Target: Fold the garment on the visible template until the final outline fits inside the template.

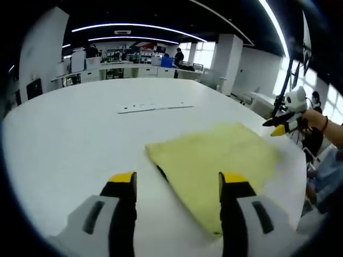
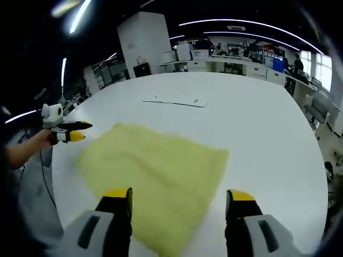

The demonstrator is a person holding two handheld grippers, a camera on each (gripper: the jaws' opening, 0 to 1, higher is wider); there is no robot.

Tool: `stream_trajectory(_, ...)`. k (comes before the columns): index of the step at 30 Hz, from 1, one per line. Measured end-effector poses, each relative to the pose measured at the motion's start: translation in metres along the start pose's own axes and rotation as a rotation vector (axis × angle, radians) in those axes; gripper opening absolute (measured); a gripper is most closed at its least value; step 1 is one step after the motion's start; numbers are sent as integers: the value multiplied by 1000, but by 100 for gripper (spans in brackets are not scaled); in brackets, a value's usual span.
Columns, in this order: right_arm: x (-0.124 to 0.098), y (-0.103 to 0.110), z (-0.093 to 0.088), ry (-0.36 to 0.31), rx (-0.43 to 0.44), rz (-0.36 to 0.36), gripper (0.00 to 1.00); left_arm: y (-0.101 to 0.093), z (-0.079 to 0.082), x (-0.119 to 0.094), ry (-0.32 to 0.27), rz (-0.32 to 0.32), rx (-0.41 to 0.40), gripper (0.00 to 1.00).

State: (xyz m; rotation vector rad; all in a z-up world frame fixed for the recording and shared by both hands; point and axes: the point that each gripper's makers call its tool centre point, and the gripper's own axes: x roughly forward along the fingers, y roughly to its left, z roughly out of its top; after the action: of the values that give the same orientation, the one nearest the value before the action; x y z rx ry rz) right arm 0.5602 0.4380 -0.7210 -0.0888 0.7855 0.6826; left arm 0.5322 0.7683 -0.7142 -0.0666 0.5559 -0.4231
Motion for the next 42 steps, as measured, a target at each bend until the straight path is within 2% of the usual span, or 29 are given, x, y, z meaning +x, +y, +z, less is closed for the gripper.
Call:
stream_trajectory(10,-26,13,-20,-9,3,-1,63,-19,-22,-26,13,-4,-14,53)
stream_trajectory(19,-41,16,-37,-20,7,-19,52,-30,-40,-41,30,-3,-42,36)
stream_trajectory(30,-49,14,-72,35,17,-44,32,-37,-65,-44,67,4,-75,31)
stream_trajectory(42,-43,12,-90,42,37,-51,14,-45,-75,-41,82,-7,-109,24)
